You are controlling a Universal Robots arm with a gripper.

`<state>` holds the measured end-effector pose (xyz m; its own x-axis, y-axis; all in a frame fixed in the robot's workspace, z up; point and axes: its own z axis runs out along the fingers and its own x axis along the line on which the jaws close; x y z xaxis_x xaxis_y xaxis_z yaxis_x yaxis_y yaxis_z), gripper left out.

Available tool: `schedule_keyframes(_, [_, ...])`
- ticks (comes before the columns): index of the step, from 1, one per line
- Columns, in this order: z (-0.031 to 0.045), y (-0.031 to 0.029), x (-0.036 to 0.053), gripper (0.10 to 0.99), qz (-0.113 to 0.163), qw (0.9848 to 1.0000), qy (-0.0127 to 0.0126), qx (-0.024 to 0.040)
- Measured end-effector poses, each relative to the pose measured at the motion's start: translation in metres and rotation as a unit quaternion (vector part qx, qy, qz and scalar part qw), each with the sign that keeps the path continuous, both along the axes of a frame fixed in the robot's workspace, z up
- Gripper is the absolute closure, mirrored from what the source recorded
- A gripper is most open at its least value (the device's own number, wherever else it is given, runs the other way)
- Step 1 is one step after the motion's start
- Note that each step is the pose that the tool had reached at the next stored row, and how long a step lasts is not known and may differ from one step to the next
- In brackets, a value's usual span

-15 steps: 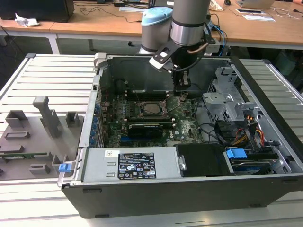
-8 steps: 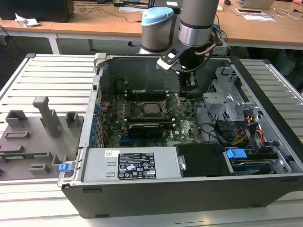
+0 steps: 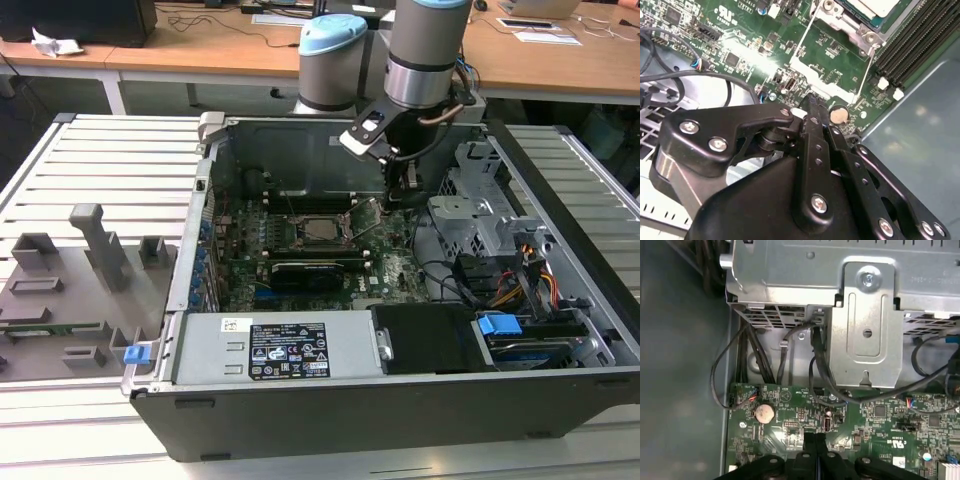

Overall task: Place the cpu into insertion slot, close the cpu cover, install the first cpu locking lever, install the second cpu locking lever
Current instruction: 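Close the cpu cover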

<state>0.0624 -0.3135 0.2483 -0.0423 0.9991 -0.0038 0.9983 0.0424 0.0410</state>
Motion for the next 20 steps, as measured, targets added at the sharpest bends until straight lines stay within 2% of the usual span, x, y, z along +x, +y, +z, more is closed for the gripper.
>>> schedule_keyframes(4, [-0.0014, 0.0000, -0.0053, 0.980, 0.000, 1.0000, 0.0001, 0.0001])
schedule_keyframes(20, [-0.0019, 0.0000, -0.0466, 0.980, 0.000, 1.0000, 0.0000, 0.0002])
